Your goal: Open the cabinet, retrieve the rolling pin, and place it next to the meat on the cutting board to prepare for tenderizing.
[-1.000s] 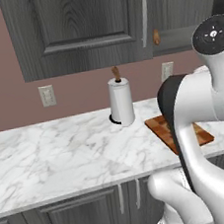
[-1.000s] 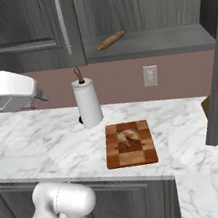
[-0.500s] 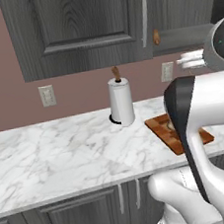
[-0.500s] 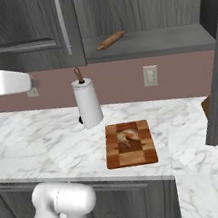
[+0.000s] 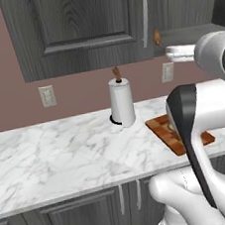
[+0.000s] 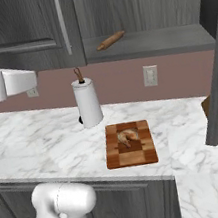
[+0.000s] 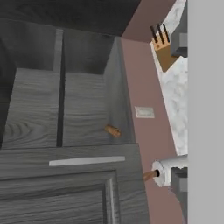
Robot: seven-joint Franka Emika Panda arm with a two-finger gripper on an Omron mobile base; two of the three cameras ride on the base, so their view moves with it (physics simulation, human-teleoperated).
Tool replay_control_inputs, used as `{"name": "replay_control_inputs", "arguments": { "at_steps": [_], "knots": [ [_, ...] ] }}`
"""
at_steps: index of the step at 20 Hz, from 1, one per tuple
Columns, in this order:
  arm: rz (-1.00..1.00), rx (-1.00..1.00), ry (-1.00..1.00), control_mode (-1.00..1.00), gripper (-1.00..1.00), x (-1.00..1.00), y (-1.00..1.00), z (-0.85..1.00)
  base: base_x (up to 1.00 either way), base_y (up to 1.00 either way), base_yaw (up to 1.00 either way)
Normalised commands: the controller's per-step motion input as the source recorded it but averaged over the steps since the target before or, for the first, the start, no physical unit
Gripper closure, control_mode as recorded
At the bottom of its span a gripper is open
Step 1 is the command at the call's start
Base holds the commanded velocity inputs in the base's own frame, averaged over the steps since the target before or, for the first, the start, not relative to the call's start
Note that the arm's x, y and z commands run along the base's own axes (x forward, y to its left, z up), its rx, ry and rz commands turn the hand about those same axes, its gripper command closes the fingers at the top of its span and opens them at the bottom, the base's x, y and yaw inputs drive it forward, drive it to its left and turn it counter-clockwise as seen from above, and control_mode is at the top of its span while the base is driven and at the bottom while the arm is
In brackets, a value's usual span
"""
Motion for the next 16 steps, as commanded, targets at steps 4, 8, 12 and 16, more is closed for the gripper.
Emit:
{"name": "replay_control_inputs", "arguments": {
  "at_steps": [4,8,12,16],
  "knots": [
    [0.06,0.01,-0.13,-1.0,-1.0,0.34,0.1,0.25,0.0,0.0,0.0],
    [0.08,0.0,-0.05,-1.0,-1.0,0.37,0.05,0.21,0.0,0.0,0.0],
    [0.09,0.0,-0.02,-1.0,-1.0,0.39,0.01,0.13,0.0,0.0,0.0],
    [0.1,0.0,0.0,-1.0,-1.0,0.4,0.03,0.0,0.0,0.0,0.0]
  ]
}}
